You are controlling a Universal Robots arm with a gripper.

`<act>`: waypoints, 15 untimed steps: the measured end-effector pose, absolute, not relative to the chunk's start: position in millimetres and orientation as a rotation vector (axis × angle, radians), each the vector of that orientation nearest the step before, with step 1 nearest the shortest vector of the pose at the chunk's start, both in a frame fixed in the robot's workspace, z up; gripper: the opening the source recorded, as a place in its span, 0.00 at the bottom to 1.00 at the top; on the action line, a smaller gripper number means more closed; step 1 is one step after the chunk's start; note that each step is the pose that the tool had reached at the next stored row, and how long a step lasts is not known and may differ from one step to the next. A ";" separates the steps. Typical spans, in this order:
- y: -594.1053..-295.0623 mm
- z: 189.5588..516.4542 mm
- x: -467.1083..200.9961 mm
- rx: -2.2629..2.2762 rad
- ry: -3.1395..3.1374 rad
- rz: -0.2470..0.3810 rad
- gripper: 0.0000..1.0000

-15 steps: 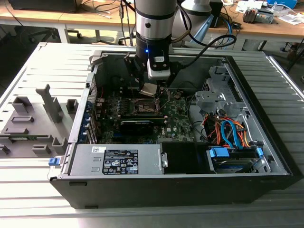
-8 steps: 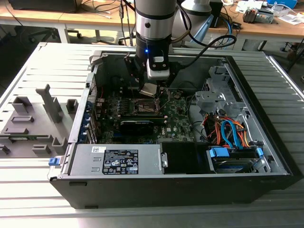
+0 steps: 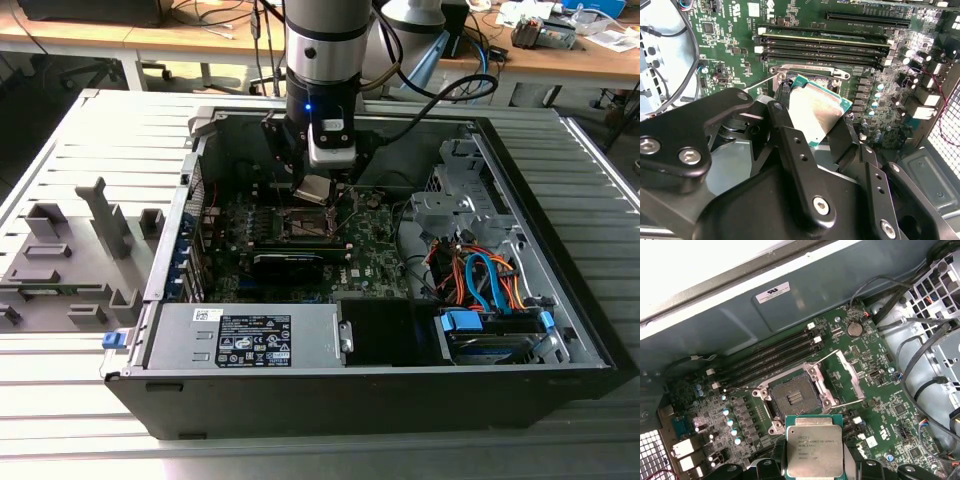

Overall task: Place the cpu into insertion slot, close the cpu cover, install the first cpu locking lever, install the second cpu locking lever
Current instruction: 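Place the cpu into insertion slot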

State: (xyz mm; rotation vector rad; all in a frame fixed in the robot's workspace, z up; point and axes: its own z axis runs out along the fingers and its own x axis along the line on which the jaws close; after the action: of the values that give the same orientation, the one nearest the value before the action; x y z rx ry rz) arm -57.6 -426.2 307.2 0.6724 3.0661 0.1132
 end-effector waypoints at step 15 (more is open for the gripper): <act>-426.2 307.2 -57.6 0.725 3.052 0.109 0.54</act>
State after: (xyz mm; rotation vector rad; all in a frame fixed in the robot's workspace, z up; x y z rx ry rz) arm -57.6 -426.2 307.2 0.7252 3.0523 0.1091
